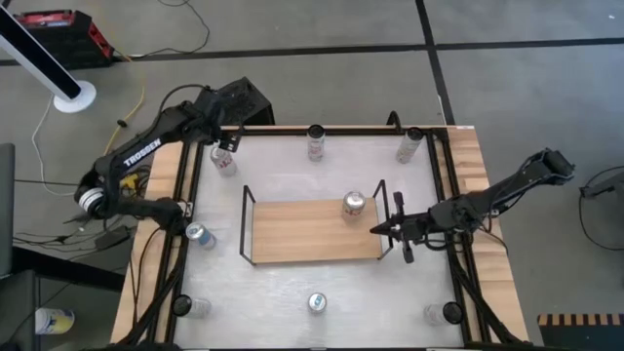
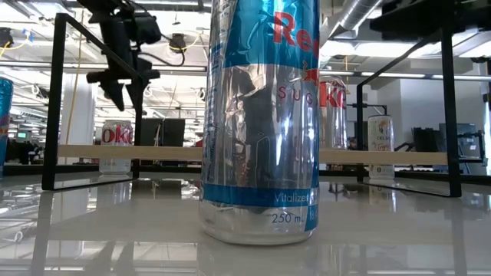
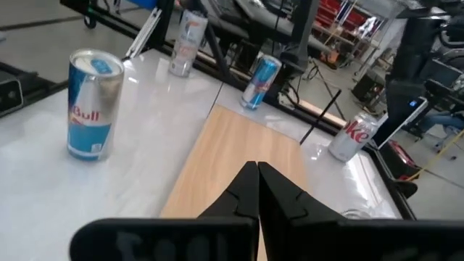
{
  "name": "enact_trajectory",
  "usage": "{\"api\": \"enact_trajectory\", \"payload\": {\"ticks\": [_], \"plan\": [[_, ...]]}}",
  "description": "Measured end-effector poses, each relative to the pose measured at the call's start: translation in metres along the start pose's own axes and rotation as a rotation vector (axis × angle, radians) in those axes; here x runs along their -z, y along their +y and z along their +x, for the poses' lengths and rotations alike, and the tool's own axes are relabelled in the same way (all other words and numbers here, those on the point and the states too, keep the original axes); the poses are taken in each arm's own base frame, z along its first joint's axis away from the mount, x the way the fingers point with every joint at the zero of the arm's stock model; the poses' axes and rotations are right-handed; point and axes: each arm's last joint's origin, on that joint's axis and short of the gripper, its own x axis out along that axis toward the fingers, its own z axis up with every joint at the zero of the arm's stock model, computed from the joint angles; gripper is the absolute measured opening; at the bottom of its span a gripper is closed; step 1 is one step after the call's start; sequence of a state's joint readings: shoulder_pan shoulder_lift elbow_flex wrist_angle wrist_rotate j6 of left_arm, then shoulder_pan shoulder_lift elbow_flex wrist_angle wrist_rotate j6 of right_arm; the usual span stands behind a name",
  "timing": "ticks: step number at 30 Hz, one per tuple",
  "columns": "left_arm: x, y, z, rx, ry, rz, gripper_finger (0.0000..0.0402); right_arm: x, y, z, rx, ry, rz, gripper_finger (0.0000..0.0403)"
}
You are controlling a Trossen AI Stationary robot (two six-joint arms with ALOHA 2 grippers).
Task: Place canned beverage on shelf
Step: Put the red silver soda can on the shelf aligned with the other red silver soda can
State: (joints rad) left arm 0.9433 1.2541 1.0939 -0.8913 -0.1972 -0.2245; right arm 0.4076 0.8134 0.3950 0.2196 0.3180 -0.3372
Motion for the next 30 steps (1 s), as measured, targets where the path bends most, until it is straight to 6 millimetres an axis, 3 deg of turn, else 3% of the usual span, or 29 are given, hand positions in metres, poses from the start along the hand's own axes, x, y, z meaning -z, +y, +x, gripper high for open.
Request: {"api": "enact_trajectory", "payload": {"ticks": [5,9,22,30], "plan": [[0.003,0.004,0.014,-0.001,0.117,-0.002,0.0312,0.002,0.002,0.003,-0.006,0.016,0.004,0.0023],[0.006,0.006,0.021,-0.049,0.180,0.022,0.0338,0.002,0.002,0.003,-0.006,0.016,0.035,0.0023],[0.004,0.001,0.024,-0.001,0.170,0.061,0.0344,0.002,0.002,0.003,-0.007,0.020,0.069,0.0023],[-0.002,0.004,0.006,0.007,0.110,0.070,0.0344,0.003,0.002,0.003,-0.008,0.023,0.070,0.0023]]}}
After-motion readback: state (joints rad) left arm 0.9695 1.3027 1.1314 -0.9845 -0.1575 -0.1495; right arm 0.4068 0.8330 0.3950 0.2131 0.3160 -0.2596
